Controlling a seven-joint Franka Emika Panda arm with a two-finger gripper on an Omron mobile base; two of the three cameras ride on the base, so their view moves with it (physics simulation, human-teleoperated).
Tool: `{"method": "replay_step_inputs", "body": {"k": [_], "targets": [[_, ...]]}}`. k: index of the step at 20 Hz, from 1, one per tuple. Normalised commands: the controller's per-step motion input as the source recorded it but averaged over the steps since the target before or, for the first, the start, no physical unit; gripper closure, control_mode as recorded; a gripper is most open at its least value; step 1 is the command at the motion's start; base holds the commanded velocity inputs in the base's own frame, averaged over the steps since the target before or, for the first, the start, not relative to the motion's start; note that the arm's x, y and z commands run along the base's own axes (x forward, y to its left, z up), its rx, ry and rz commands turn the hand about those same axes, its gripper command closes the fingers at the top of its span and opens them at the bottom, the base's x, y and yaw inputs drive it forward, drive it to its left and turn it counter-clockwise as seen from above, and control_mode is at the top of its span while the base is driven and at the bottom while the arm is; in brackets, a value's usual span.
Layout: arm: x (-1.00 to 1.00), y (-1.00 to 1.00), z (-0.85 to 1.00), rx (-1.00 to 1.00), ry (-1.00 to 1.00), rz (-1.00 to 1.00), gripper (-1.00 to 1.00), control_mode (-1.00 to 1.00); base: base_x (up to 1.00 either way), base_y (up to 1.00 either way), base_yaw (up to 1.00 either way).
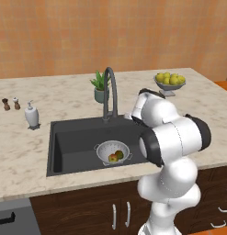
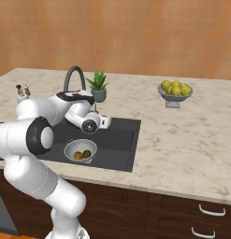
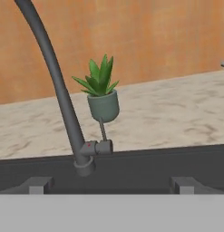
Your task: Put the colander in the sink, put the mango, apple in the colander, and turn on the sink faucet and pour water over the colander.
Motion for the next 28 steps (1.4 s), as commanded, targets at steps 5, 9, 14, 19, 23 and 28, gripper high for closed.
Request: {"method": "replay_step_inputs", "body": {"k": [5,9,14,19,23,28], "targets": [[0.13,0.0,0.0,0.07,-0.13,0.02,-1.0,-1.0,0.0,0.0,0.0],[0.34,0.0,0.0,0.02,0.0,0.02,-1.0,-1.0,0.0,0.0,0.0],[0.27,0.1,0.0,0.0,0.0,0.03,-1.0,-1.0,0.0,0.0,0.0],[0.28,0.2,0.0,0.0,0.0,0.03,-1.0,-1.0,0.0,0.0,0.0],[0.26,0.13,0.0,0.0,0.0,0.01,-1.0,-1.0,0.0,0.0,0.0],[0.13,0.02,0.0,0.0,0.0,0.01,-1.0,-1.0,0.0,0.0,0.0]]}}
